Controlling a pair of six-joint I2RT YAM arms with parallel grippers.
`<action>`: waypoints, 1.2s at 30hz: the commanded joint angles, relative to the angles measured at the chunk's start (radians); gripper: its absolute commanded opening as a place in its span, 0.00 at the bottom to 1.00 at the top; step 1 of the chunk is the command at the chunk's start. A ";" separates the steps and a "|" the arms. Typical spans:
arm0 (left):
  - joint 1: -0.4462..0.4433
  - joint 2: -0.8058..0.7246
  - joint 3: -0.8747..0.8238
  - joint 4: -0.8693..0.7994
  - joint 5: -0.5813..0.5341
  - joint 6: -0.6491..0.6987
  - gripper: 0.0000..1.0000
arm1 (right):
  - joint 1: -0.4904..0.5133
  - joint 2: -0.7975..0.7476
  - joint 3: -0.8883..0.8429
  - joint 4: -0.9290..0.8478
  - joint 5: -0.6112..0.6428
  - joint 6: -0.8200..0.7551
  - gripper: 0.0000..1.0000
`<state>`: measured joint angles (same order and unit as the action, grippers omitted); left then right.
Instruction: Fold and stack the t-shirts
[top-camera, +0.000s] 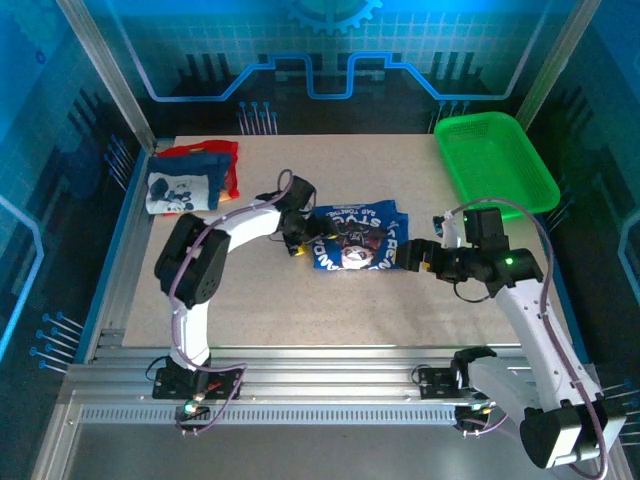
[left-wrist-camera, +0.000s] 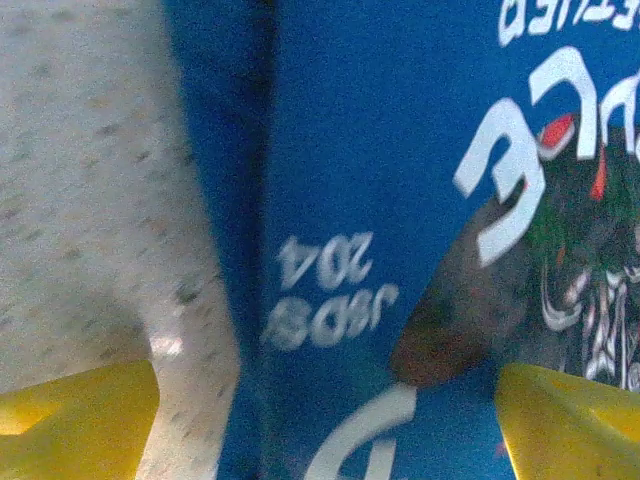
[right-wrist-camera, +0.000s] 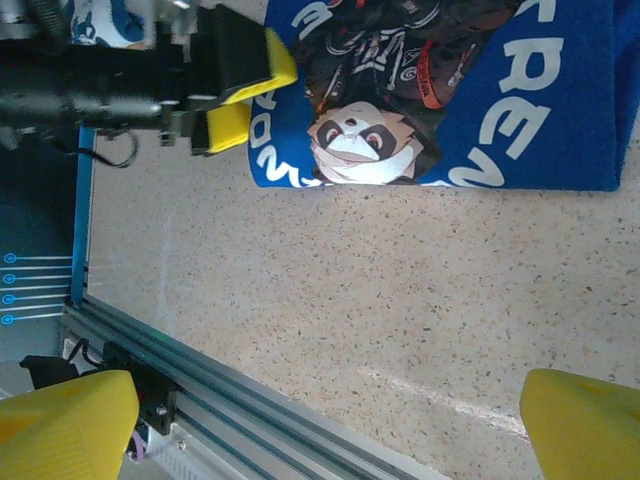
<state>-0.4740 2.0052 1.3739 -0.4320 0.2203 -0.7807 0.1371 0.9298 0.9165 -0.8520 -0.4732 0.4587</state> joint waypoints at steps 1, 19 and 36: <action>-0.034 0.090 0.114 -0.035 -0.056 -0.032 0.86 | 0.004 -0.023 0.028 -0.030 -0.032 -0.005 0.99; -0.056 0.255 0.563 -0.369 -0.296 0.265 0.00 | 0.001 -0.099 0.005 -0.035 -0.088 0.026 1.00; 0.200 -0.020 0.602 -0.388 -0.395 0.780 0.00 | 0.013 -0.054 0.028 0.085 -0.087 0.078 1.00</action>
<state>-0.2977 2.0083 1.9415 -0.8043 -0.1566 -0.1165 0.1375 0.8658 0.9180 -0.7837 -0.5549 0.5316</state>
